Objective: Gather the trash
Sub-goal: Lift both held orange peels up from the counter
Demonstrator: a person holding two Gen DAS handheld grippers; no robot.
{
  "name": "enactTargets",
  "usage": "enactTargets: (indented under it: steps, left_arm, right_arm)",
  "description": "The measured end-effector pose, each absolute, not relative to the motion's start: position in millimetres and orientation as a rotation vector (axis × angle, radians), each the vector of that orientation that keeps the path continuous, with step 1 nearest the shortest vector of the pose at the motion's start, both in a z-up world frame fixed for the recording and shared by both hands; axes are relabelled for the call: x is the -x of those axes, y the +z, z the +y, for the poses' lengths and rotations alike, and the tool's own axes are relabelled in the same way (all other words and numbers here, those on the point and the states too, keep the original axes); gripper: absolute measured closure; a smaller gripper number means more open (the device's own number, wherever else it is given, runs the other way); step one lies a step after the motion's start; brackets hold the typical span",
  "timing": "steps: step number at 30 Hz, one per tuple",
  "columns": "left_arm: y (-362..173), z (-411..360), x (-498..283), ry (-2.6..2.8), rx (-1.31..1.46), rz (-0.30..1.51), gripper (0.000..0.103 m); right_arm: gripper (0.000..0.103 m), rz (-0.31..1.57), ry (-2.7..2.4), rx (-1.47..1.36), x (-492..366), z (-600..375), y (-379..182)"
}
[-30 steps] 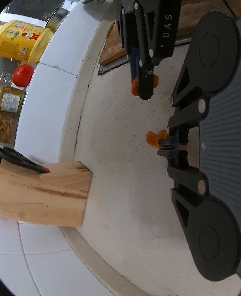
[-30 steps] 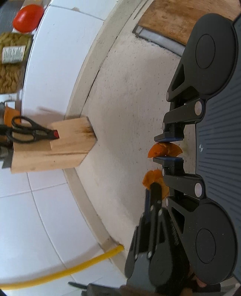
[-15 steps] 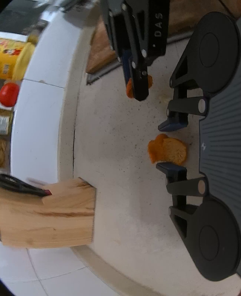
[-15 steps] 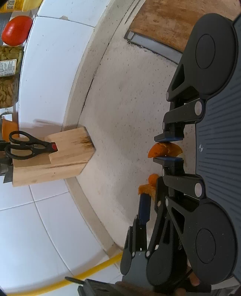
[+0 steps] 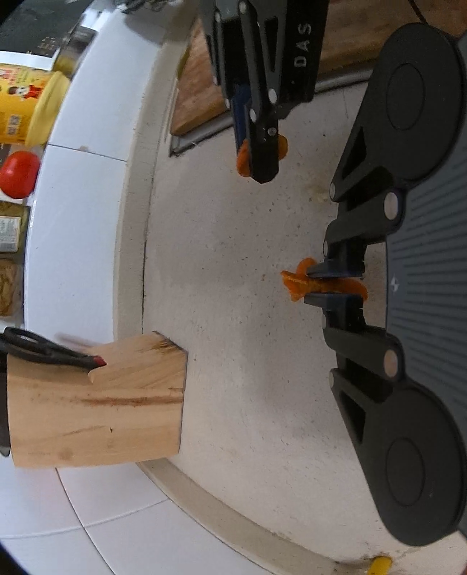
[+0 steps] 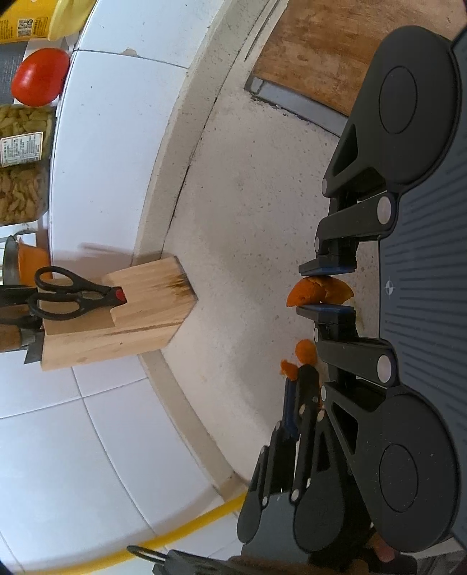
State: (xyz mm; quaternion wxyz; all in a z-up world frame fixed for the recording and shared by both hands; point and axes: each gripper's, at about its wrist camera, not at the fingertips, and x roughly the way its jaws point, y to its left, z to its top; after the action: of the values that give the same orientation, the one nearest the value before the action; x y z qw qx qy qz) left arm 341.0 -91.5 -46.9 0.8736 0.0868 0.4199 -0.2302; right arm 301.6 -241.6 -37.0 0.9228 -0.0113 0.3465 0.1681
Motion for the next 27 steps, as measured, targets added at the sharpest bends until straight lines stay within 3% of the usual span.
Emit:
enactTargets:
  steps: [14, 27]
  left_arm:
    - [-60, -109, -355, -0.564, -0.256, 0.87, 0.09]
    - [-61, -115, -358, -0.683, -0.305, 0.873, 0.063]
  right_arm:
    - [0.082, 0.71, 0.353, 0.005, -302, -247, -35]
    - [0.081, 0.721, 0.317, -0.05, -300, -260, -39]
